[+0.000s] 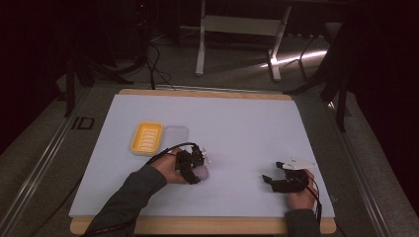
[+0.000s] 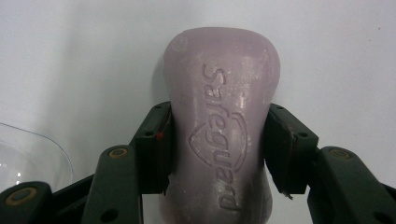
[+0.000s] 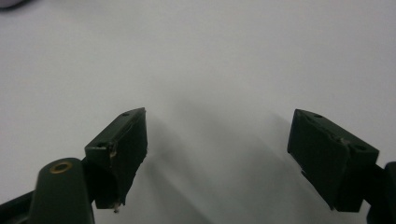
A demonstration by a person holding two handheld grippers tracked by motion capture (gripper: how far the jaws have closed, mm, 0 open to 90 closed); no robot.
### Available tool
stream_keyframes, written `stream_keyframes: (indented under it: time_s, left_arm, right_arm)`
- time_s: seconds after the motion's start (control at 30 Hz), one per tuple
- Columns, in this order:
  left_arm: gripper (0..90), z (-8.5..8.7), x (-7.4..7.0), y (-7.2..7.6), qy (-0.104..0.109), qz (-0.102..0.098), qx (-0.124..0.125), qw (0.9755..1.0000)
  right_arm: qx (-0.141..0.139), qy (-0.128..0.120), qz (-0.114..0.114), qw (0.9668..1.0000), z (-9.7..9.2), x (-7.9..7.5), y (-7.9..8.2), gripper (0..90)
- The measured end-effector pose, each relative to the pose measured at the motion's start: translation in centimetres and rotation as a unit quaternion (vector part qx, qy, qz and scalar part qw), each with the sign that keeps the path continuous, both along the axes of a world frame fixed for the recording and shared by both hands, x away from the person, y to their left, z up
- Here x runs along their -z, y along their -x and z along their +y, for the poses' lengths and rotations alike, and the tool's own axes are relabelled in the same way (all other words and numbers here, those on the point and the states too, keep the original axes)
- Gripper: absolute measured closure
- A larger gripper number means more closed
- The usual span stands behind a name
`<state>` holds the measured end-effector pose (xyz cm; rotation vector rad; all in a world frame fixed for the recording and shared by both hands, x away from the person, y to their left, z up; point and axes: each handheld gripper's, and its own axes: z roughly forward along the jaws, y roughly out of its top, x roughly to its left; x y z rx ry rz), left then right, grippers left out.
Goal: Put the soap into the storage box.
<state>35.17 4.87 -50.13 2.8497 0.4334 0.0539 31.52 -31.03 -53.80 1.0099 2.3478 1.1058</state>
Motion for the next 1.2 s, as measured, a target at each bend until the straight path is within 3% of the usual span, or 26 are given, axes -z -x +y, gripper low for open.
stream_keyframes:
  time_s: [0.77, 1.03, 1.2]
  left_arm:
    - [49.3, -1.6, -0.3, -0.6, -0.069, 0.019, 0.019, 0.9973]
    - [50.0, -1.6, -0.4, -1.0, -0.072, 0.027, 0.034, 0.9965]
    - [50.0, -1.6, -0.6, -1.1, -0.07, 0.02, 0.033, 0.9968]
  right_arm:
    - [-0.003, 0.004, 0.002, 1.0, 0.1, 0.0, -0.1, 19.6]
    - [-0.002, 0.003, 0.003, 1.0, 0.1, 0.0, -0.1, 19.6]
    - [-0.002, 0.003, 0.003, 1.0, 0.0, 0.0, -0.1, 19.6]
